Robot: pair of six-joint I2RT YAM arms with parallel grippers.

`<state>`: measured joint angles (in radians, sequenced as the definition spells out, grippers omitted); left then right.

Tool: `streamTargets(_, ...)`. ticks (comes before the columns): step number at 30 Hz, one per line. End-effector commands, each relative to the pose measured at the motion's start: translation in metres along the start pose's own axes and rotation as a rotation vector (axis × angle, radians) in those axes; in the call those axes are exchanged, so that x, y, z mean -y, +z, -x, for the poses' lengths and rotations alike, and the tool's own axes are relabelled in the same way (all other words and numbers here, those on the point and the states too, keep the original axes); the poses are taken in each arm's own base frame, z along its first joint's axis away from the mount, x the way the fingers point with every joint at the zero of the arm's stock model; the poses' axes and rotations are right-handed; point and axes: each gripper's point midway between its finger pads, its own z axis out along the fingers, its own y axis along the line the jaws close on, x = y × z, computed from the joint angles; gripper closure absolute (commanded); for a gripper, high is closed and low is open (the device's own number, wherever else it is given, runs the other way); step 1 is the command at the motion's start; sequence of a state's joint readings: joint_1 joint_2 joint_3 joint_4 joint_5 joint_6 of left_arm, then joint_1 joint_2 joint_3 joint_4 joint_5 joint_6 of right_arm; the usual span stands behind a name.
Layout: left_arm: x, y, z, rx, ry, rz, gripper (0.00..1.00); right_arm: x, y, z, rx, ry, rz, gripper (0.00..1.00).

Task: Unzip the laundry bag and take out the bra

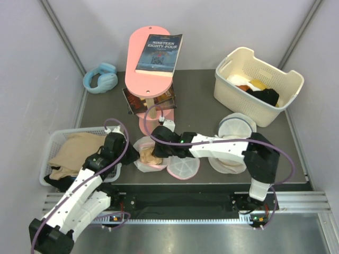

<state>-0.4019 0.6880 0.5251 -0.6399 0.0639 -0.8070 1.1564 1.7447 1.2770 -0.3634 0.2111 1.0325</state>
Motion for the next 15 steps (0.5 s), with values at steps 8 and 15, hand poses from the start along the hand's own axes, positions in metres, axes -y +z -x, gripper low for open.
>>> streamTargets(8, 0.024, -0.007, 0.019, 0.059, 0.042, -0.086, 1.00, -0.047, 0.004, -0.019, -0.142, -0.030, 0.145, 1.00)
streamTargets(15, 0.015, -0.005, 0.018, 0.060, 0.047, -0.045, 1.00, -0.042, -0.034, -0.001, -0.123, 0.069, 0.232, 1.00)
